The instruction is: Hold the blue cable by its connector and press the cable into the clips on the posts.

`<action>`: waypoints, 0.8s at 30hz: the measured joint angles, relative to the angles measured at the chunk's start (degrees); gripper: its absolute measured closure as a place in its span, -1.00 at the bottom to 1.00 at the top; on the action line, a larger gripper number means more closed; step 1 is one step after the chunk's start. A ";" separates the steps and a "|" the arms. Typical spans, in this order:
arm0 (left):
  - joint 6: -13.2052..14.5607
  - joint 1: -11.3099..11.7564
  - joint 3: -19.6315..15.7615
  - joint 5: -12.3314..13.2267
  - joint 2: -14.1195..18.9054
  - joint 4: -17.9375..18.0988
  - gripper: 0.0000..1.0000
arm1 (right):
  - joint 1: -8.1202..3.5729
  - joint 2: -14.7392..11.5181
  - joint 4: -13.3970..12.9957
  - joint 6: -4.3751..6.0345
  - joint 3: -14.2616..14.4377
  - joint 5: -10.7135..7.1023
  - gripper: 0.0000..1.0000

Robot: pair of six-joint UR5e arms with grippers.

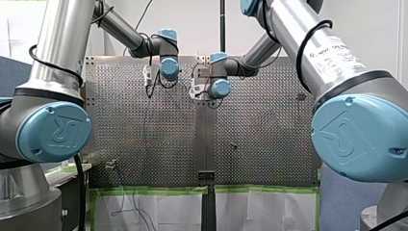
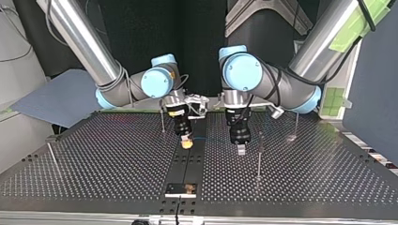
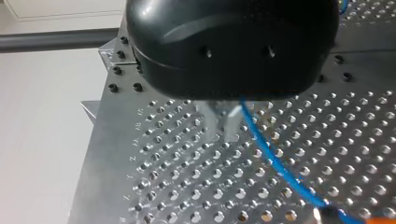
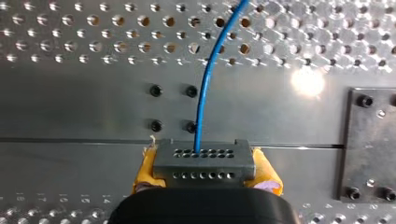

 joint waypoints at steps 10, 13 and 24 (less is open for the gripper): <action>-1.72 -0.79 -0.01 0.10 -0.13 1.11 1.00 | -0.42 0.14 0.04 0.31 -0.04 0.06 1.00; -2.61 -1.29 0.00 0.04 -0.65 1.09 1.00 | -0.67 0.14 0.15 0.82 -0.04 0.14 1.00; -5.68 -3.05 -0.05 0.10 -5.49 -1.25 1.00 | -1.62 -0.03 4.12 1.73 0.26 1.22 1.00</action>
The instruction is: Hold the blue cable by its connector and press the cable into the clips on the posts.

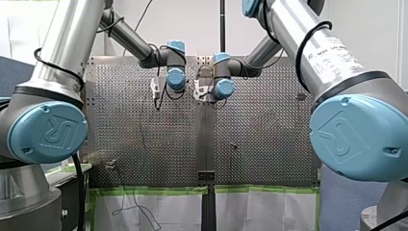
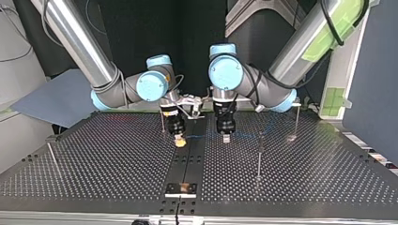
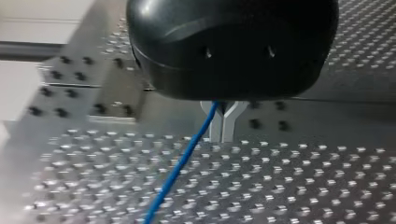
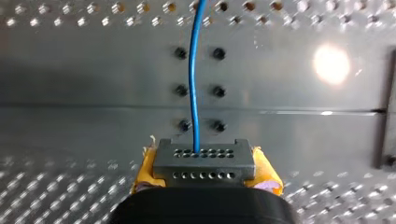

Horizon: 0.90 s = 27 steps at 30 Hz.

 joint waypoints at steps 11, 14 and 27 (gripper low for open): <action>-3.59 -2.66 -2.20 -0.36 -0.95 1.16 1.00 | -1.70 -3.25 1.30 0.60 5.36 2.98 1.00; -3.82 -3.30 -3.68 -0.36 -1.16 2.74 1.00 | -1.98 -3.70 1.31 0.72 7.01 3.12 1.00; -4.09 -6.70 -5.55 -0.67 -6.23 7.68 1.00 | -3.82 -3.88 0.69 0.64 14.01 4.54 1.00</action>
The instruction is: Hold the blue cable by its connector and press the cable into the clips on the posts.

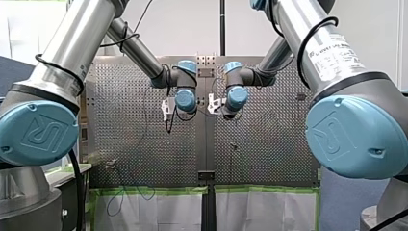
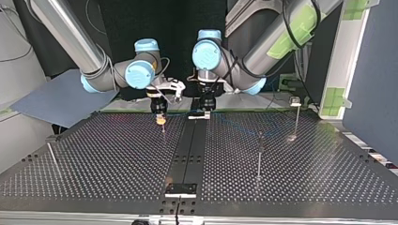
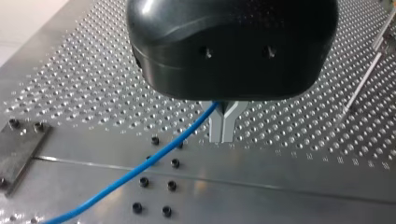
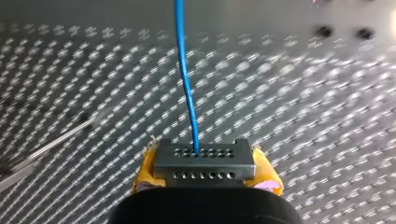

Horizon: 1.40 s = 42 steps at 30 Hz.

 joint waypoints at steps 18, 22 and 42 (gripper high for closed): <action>-1.68 -4.41 -0.02 -1.49 -6.71 6.38 1.00 | -2.38 -0.03 -8.61 1.16 9.40 0.25 1.00; -2.31 -5.12 -0.01 -1.58 -9.09 7.88 1.00 | -2.95 -0.05 -10.80 1.49 11.59 0.03 1.00; -3.16 -7.67 -0.01 -1.99 -13.19 13.84 1.00 | -9.27 0.00 -22.02 1.92 22.75 -8.65 1.00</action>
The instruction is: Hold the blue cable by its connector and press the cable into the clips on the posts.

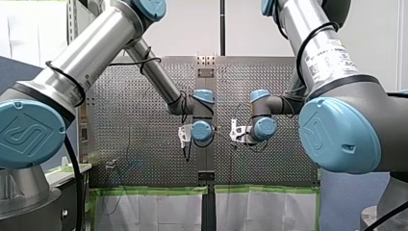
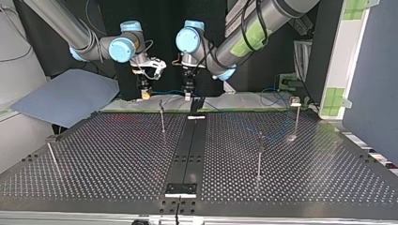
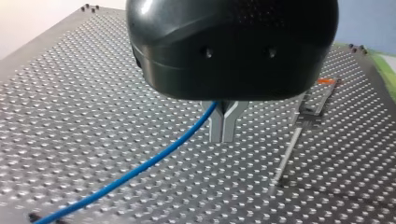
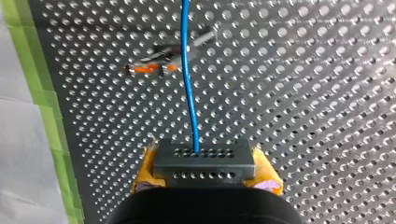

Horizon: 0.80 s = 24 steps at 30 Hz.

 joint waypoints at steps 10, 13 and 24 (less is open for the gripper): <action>-1.48 -0.45 1.28 0.36 -3.88 1.35 1.00 | -0.98 0.06 -5.37 2.03 3.66 -1.72 1.00; -1.70 -0.58 2.21 0.37 -3.99 0.83 1.00 | -1.43 0.09 -6.95 2.58 3.93 -2.93 1.00; -3.52 -2.37 5.98 0.59 -6.85 -0.87 1.00 | -3.53 3.15 -10.65 4.04 4.04 -6.34 1.00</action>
